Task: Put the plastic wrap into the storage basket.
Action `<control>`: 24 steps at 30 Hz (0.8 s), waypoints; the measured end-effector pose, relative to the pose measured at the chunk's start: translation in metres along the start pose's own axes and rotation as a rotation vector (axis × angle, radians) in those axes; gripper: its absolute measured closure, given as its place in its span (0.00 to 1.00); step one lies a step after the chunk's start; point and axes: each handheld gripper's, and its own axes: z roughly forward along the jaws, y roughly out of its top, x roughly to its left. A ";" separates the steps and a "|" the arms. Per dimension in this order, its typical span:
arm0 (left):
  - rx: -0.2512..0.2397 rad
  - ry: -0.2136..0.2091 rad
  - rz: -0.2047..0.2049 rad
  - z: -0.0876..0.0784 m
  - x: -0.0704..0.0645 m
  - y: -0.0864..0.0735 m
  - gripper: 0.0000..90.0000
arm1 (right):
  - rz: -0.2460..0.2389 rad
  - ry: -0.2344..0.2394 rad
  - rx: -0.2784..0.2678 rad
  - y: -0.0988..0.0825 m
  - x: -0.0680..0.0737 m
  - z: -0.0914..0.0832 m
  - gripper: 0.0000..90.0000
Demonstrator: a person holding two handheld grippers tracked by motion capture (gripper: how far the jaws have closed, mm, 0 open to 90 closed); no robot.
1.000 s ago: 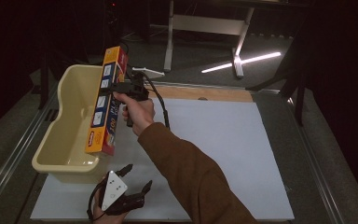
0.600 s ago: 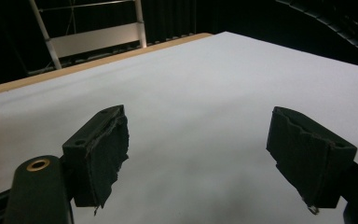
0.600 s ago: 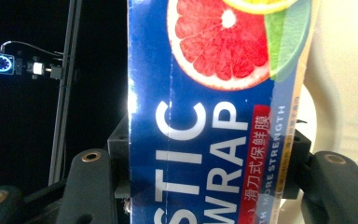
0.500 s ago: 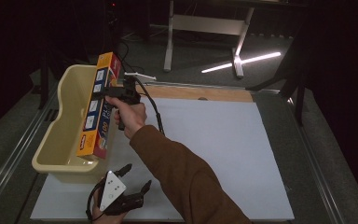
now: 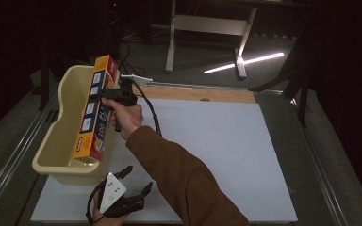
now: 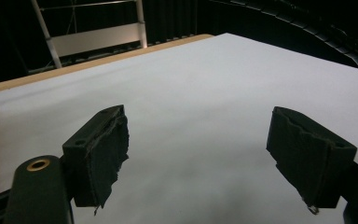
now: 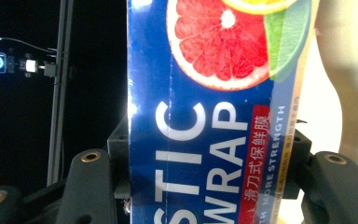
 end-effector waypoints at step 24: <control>-0.003 0.011 -0.007 -0.003 0.001 -0.001 0.23 | 0.021 -0.034 0.009 -0.005 -0.002 0.020 0.45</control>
